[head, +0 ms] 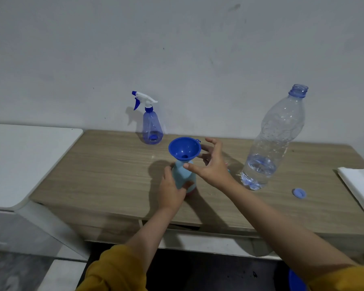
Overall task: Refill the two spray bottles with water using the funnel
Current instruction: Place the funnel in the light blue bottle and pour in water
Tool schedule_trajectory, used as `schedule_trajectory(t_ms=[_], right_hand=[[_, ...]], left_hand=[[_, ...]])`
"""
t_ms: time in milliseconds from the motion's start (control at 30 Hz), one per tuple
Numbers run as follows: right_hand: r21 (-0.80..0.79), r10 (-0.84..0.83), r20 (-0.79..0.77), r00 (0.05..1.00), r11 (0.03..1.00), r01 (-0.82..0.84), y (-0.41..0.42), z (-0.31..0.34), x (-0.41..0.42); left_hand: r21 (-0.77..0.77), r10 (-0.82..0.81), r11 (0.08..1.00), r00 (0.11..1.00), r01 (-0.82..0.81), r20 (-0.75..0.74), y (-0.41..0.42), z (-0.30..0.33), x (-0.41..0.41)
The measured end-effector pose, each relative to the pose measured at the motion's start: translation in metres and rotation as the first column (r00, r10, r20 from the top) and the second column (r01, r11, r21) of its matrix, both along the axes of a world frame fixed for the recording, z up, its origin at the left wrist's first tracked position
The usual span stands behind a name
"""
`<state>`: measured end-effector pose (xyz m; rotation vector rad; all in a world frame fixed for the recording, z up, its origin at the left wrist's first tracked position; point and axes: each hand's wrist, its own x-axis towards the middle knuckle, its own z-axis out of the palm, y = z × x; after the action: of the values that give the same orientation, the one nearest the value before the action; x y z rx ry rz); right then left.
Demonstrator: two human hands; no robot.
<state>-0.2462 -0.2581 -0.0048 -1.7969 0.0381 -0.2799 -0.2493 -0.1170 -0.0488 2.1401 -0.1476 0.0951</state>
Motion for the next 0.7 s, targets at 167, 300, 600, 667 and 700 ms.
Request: schedule_trajectory(t_ms=[167,300,600,667,700], right_hand=[[-0.019,-0.332,0.248,0.910,0.938,0.347,-0.012,0.001,-0.027],[-0.112,-0.565,0.526,0.636,0.695,0.710,-0.042,0.005,-0.041],[-0.164,-0.633,0.584,0.508,0.521,0.838,-0.138,0.036,-0.026],[-0.212,-0.536,0.626,0.566,0.582,0.785,-0.154,0.044,-0.020],[-0.234,-0.498,0.638,0.587,0.601,0.764,-0.159,0.048,-0.017]], left_hand=[[-0.243,0.088,0.966,0.996,-0.083,0.010,-0.003,0.009,0.005],[-0.338,0.094,0.939,0.990,-0.055,0.102,-0.012,0.029,0.010],[-0.392,0.087,0.919,0.992,-0.043,0.096,-0.029,0.049,0.022],[-0.399,0.092,0.916,0.993,-0.054,0.077,-0.029,0.046,0.024],[-0.400,0.091,0.915,0.993,-0.055,0.072,-0.028,0.045,0.025]])
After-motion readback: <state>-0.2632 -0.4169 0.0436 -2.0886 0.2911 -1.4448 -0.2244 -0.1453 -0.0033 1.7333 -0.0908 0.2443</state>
